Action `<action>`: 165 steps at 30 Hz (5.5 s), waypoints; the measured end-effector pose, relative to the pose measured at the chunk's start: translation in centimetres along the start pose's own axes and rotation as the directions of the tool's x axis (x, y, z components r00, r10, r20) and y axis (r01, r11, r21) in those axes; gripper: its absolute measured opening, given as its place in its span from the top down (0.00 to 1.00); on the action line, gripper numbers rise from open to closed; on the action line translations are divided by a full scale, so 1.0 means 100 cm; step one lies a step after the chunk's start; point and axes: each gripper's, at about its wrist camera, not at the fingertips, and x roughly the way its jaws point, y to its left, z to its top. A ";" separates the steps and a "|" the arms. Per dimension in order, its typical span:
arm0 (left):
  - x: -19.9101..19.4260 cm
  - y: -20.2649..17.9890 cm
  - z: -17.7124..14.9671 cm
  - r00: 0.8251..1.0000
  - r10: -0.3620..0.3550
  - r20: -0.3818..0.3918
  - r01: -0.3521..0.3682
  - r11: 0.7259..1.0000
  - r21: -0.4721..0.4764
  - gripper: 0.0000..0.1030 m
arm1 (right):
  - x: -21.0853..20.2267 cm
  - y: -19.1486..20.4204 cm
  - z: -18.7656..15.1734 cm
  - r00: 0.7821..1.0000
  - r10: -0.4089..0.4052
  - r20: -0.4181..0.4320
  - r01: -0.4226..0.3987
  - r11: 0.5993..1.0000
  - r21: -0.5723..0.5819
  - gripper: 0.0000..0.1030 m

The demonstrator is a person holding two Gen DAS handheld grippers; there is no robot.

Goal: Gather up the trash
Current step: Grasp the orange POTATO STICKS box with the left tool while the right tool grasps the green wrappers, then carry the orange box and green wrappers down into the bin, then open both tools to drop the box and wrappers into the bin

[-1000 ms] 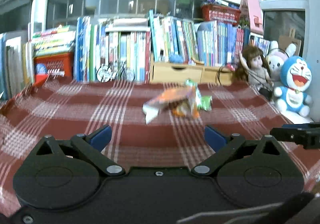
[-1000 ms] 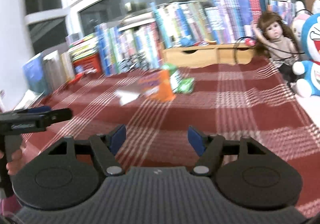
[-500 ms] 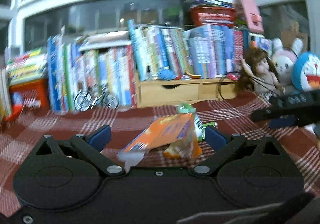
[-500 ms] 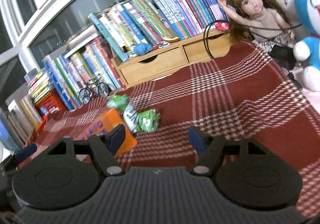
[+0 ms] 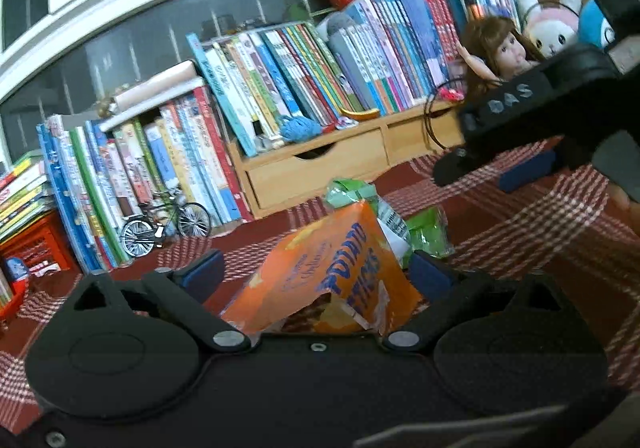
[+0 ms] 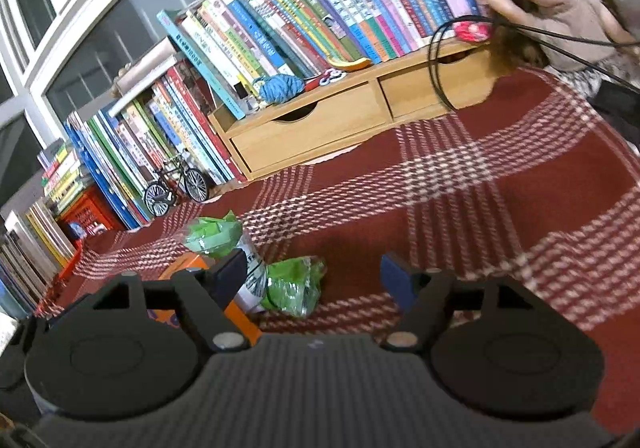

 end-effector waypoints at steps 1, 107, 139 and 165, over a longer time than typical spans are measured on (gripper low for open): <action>0.003 0.001 -0.001 1.000 -0.020 -0.014 0.020 1.000 0.005 0.38 | 0.005 0.003 0.002 1.000 -0.001 -0.002 0.001 1.000 -0.011 0.19; -0.356 0.023 -0.126 0.983 -0.149 -0.105 0.101 0.926 -0.364 0.78 | -0.228 0.059 -0.235 0.943 0.212 -0.255 -0.263 0.948 -0.182 0.65; -0.354 -0.021 -0.202 0.861 -0.294 -0.415 0.113 0.906 -0.407 0.83 | -0.213 0.043 -0.324 0.890 0.151 -0.431 -0.202 0.977 -0.075 0.65; -0.332 -0.021 -0.207 0.858 -0.287 -0.426 0.100 0.907 -0.409 0.79 | -0.204 0.043 -0.325 0.889 0.148 -0.434 -0.194 0.979 -0.064 0.55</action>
